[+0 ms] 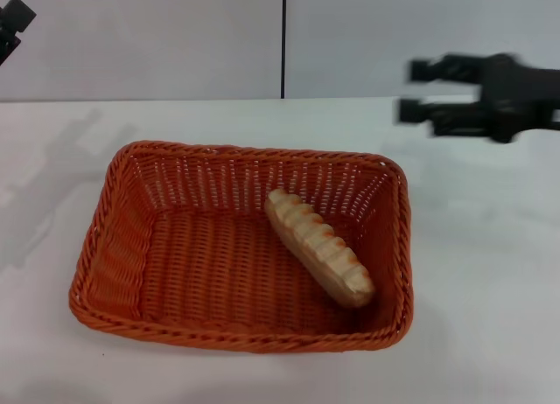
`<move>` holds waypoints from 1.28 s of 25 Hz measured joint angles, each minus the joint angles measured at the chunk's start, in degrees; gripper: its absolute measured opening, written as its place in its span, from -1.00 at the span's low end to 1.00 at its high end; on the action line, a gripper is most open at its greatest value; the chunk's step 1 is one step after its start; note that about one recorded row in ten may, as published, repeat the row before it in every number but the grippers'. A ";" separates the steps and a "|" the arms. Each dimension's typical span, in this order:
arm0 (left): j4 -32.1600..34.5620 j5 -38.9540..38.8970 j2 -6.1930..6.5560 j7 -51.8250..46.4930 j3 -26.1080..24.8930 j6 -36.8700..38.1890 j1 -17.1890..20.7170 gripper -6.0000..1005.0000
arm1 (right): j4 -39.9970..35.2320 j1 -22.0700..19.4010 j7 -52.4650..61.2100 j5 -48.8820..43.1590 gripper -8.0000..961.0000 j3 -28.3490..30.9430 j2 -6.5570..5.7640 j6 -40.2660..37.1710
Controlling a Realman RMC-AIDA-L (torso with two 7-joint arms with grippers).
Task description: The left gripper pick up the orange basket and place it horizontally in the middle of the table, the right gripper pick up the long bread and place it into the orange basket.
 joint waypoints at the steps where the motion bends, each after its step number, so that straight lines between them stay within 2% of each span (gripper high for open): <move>1: -0.29 -0.30 -0.05 1.91 -0.03 0.07 0.08 0.62 | 1.73 -1.79 -5.22 3.13 0.63 1.86 -0.21 -0.43; 5: -2.34 -2.03 -0.05 6.85 -0.08 0.42 0.15 0.62 | 10.27 -8.63 -22.33 14.27 0.63 9.70 -0.64 -0.75; 8: -6.60 -7.57 -0.29 16.58 -0.81 2.27 0.94 0.62 | 15.81 -12.19 -32.02 19.07 0.63 17.51 -0.33 -0.34; 9: -6.60 -7.57 -0.29 16.58 -0.81 2.27 0.94 0.62 | 17.87 -13.10 -34.91 20.42 0.63 20.64 -0.14 -0.32; 10: -6.60 -7.57 -0.29 16.58 -0.81 2.27 0.94 0.62 | 19.94 -13.86 -37.62 21.92 0.63 23.62 0.00 -0.32; 11: -12.46 -13.28 -0.45 26.33 -2.22 4.84 1.46 0.62 | 22.27 -14.60 -39.89 23.28 0.63 26.62 0.06 -0.31; 12: -15.59 -15.70 -0.46 31.97 -3.00 6.17 1.63 0.62 | 24.26 -15.17 -41.67 24.42 0.63 29.25 0.10 -0.29; 16: -20.01 -18.54 -0.57 43.84 -5.53 7.63 1.99 0.62 | 32.42 -16.39 -47.12 27.12 0.63 41.09 0.07 -0.07; 19: -21.41 -18.76 -0.59 48.12 -6.62 7.89 2.02 0.62 | 36.42 -16.79 -50.14 27.50 0.63 48.99 0.14 0.42; 21: -23.16 -19.03 -0.62 55.26 -7.30 8.49 2.00 0.62 | 38.23 -16.85 -51.32 27.59 0.63 52.16 0.21 0.84; 32: -24.34 -19.33 -0.55 56.21 -7.37 8.51 1.45 0.62 | 41.38 -15.33 -51.89 27.87 0.63 60.27 0.37 1.34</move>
